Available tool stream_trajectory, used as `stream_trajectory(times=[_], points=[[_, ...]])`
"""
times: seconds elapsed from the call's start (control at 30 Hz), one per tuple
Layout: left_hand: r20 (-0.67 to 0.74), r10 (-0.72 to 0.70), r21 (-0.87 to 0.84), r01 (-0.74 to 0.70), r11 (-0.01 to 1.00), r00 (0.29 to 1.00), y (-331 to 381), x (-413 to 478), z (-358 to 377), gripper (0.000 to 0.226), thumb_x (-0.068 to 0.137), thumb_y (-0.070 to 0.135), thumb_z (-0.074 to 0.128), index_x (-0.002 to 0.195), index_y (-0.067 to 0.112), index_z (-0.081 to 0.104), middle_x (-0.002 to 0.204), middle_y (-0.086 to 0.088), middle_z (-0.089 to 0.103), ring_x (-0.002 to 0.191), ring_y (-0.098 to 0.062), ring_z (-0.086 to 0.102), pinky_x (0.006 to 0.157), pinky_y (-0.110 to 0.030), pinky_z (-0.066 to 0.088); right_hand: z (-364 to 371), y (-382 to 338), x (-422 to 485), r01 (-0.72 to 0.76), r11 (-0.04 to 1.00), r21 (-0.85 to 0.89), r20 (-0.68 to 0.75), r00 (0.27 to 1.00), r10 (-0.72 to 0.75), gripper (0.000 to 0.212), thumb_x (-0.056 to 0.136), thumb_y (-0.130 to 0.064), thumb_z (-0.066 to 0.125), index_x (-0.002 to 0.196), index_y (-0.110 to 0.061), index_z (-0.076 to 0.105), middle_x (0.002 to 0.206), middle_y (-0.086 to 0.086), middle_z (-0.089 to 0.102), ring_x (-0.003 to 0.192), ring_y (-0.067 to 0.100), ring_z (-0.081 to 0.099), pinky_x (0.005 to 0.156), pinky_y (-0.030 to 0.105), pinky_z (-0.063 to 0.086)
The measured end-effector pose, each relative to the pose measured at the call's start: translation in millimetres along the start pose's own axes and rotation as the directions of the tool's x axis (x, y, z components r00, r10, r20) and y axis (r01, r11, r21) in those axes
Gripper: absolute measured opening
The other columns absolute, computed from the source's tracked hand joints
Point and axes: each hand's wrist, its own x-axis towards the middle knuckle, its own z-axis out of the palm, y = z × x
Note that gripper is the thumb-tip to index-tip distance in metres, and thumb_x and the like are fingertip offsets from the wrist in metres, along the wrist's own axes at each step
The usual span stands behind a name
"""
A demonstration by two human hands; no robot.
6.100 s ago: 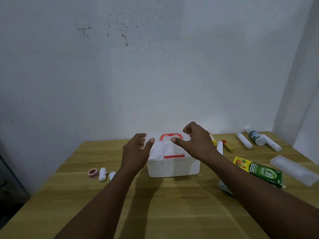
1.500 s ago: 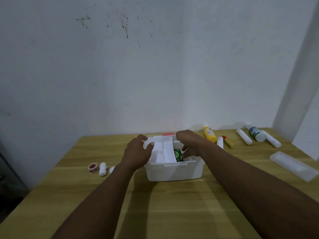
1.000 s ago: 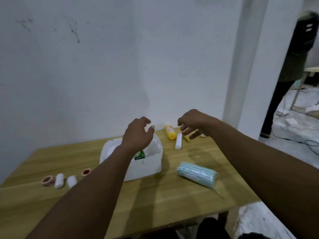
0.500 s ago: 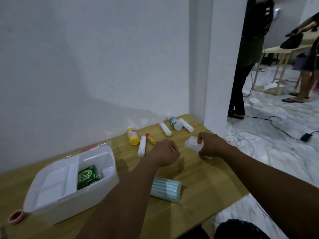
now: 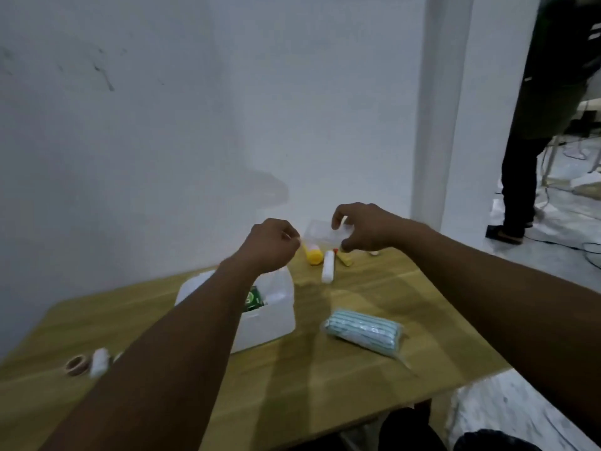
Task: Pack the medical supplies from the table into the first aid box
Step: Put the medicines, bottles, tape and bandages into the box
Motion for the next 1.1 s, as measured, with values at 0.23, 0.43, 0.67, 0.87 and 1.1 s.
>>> stream_trajectory(times=[0.23, 0.43, 0.67, 0.87, 1.1], points=[[-0.174, -0.198, 0.013, 0.203, 0.979, 0.965, -98, -55, -65, 0.020, 0.092, 0.025, 0.059, 0.104, 0.018, 0.073, 0.112, -0.002, 0.072, 0.102, -0.019, 0.061, 0.084, -0.026, 0.040, 56, -104, 31, 0.226, 0.947, -0.228, 0.247, 0.954, -0.168, 0.043, 0.080, -0.016, 0.074, 0.120, -0.024, 0.058, 0.126, 0.004, 0.055, 0.101, 0.022, 0.054, 0.076, 0.033, 0.048], [-0.201, -0.250, 0.015, 0.258, 0.966, 0.947, -143, -73, -61, 0.019, 0.090, 0.029, 0.062, 0.103, 0.020, 0.072, 0.110, 0.001, 0.069, 0.104, -0.015, 0.060, 0.083, -0.025, 0.039, 102, -121, 56, 0.235, 0.934, -0.269, 0.324, 0.935, -0.142, 0.042, 0.078, -0.016, 0.077, 0.116, -0.020, 0.060, 0.125, 0.007, 0.056, 0.103, 0.025, 0.058, 0.072, 0.032, 0.049], [-0.210, -0.259, -0.039, 0.257, 0.966, 0.943, -159, -81, -49, 0.020, 0.091, 0.027, 0.063, 0.106, 0.016, 0.071, 0.113, -0.002, 0.067, 0.098, -0.012, 0.055, 0.082, -0.026, 0.040, 139, -113, 61, 0.220, 0.968, -0.123, 0.258, 0.949, -0.183, 0.046, 0.074, -0.023, 0.082, 0.115, -0.019, 0.061, 0.126, 0.006, 0.059, 0.112, 0.025, 0.054, 0.091, 0.038, 0.050], [-0.244, -0.258, -0.045, 0.255, 0.966, 0.935, -162, -82, -44, 0.022, 0.091, 0.029, 0.064, 0.109, 0.019, 0.069, 0.115, -0.003, 0.066, 0.101, -0.014, 0.056, 0.085, -0.028, 0.042, 122, -114, 53, 0.053, 0.998, 0.026, 0.100, 0.993, -0.055, 0.030, 0.085, -0.020, 0.064, 0.110, -0.004, 0.067, 0.120, 0.012, 0.064, 0.110, 0.029, 0.061, 0.088, 0.032, 0.050], [-0.254, -0.260, -0.057, 0.254, 0.965, 0.932, -159, -85, -41, 0.023, 0.091, 0.030, 0.064, 0.110, 0.018, 0.069, 0.117, -0.003, 0.067, 0.108, -0.017, 0.059, 0.086, -0.028, 0.042, 133, -137, 53, -0.138, 0.932, 0.334, 0.118, 0.988, 0.103, 0.033, 0.084, -0.005, 0.049, 0.110, 0.009, 0.064, 0.100, 0.018, 0.065, 0.088, 0.035, 0.065, 0.076, 0.041, 0.056]])
